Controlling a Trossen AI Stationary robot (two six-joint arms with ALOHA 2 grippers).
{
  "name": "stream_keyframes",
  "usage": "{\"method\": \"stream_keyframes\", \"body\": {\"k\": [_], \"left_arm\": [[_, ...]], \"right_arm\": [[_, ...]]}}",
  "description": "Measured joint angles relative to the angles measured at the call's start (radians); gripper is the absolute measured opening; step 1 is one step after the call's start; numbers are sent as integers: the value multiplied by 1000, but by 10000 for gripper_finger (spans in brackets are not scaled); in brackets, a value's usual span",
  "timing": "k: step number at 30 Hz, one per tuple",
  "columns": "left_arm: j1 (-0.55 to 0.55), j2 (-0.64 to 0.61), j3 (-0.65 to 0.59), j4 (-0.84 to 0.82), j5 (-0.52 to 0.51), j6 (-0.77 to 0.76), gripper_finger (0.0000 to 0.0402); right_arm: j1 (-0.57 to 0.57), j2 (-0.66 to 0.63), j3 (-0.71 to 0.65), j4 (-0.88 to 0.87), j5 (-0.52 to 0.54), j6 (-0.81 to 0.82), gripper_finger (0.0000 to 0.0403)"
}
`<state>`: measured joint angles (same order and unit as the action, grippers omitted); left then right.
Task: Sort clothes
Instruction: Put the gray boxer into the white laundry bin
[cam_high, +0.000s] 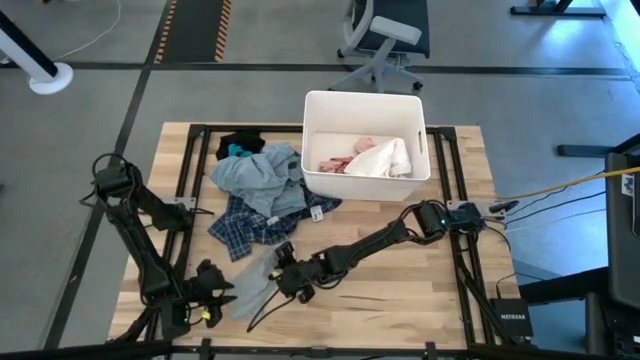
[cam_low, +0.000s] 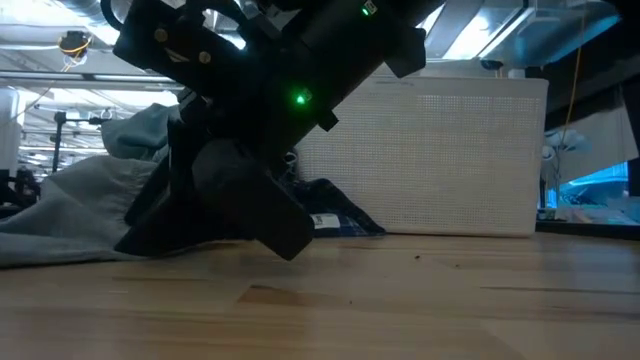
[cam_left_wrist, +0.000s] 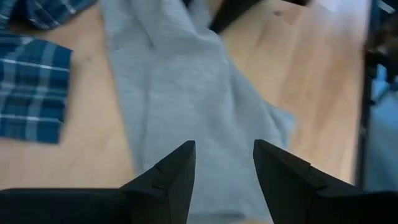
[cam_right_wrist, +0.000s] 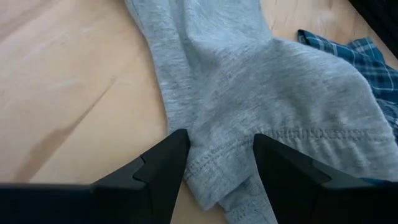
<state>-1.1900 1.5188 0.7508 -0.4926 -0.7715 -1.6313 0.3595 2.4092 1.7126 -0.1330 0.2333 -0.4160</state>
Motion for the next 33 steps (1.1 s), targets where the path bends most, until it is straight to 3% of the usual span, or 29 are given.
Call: {"method": "stream_keyframes", "body": {"k": [4,8,18,21,27,33], "left_arm": [[40,23,-47,118,-15,27,157],[52,75,-61,176,139,35,157],[-56,112,-50,98,151,-291,156],[-87,116,-44,85,106,-315,156],[-99,115,-46,86,-99,-254,156],[-74,115,-46,91,-138,-193,156]], "right_arm": [[0,1,-1,5,3,-2,214],[1,1,-2,5,11,-3,214],[1,2,-2,3,40,2,214],[1,2,-2,3,44,19,214],[2,-15,-5,5,41,2,214],[50,-61,-9,-22,37,-143,214]]}}
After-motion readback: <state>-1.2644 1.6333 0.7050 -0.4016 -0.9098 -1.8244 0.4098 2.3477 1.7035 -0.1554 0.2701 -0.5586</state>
